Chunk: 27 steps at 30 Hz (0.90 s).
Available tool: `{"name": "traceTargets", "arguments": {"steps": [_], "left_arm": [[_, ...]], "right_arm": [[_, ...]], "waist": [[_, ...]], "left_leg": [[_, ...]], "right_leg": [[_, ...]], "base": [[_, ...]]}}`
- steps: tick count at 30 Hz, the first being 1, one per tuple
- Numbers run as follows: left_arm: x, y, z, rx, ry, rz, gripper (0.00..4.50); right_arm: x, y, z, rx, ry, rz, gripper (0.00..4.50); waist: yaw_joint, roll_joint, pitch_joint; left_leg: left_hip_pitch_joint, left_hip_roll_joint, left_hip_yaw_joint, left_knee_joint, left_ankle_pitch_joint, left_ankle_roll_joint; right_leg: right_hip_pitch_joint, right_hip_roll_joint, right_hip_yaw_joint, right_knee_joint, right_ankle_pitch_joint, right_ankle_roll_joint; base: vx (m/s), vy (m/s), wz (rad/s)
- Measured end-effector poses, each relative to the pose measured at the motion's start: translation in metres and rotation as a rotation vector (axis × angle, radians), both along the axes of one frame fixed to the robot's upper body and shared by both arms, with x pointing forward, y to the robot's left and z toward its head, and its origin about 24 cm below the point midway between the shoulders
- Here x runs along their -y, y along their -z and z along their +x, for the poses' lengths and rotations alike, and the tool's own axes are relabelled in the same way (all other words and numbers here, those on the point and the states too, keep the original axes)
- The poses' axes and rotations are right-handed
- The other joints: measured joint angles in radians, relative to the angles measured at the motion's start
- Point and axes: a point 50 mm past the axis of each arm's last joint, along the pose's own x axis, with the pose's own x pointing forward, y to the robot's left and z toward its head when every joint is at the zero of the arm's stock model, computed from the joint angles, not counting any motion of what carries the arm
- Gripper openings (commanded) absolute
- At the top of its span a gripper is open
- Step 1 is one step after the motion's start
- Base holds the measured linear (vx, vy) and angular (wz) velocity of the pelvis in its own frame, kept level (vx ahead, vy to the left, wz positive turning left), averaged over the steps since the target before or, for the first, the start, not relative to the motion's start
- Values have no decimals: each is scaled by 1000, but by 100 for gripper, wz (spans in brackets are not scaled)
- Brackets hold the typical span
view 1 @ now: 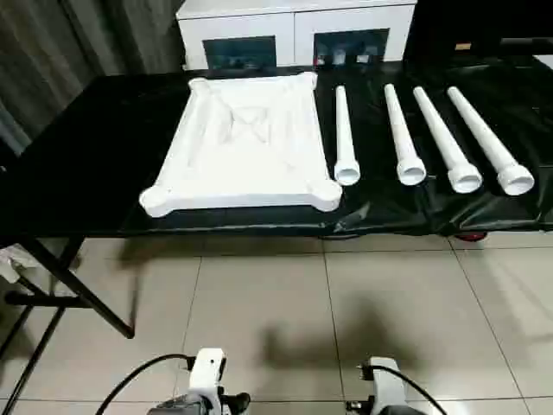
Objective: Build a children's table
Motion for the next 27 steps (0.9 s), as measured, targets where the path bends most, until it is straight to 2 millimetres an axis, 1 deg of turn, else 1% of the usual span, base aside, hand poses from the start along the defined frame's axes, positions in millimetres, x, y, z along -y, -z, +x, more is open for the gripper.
{"name": "traceTargets", "arguments": {"steps": [24,25,26,27], "left_arm": [[0,0,0,0,0,0,387],[-6,4,-6,-27,-90,20,387],[-23,10,-17,-79,-240,89,387],[-42,12,-24,-101,-331,152,387]], "right_arm": [[0,0,0,0,0,0,0],[-2,1,2,-9,11,-19,0],[-6,1,7,-32,9,-56,0],[-11,1,9,-20,-4,-59,0]], "waist": [[0,0,0],[-1,-16,2],[-15,-42,-1],[-16,-59,-5]], "left_leg": [[0,0,0,-1,0,0],[0,0,1,-1,0,0],[0,0,9,-5,1,0],[0,0,1,-5,3,-3]], "right_leg": [[0,0,0,-1,0,0],[0,0,0,-1,0,0],[-11,0,7,8,0,0],[-14,2,4,13,-3,0]], "base": [[0,0,0],[0,0,0],[0,0,0],[0,0,0]]}}
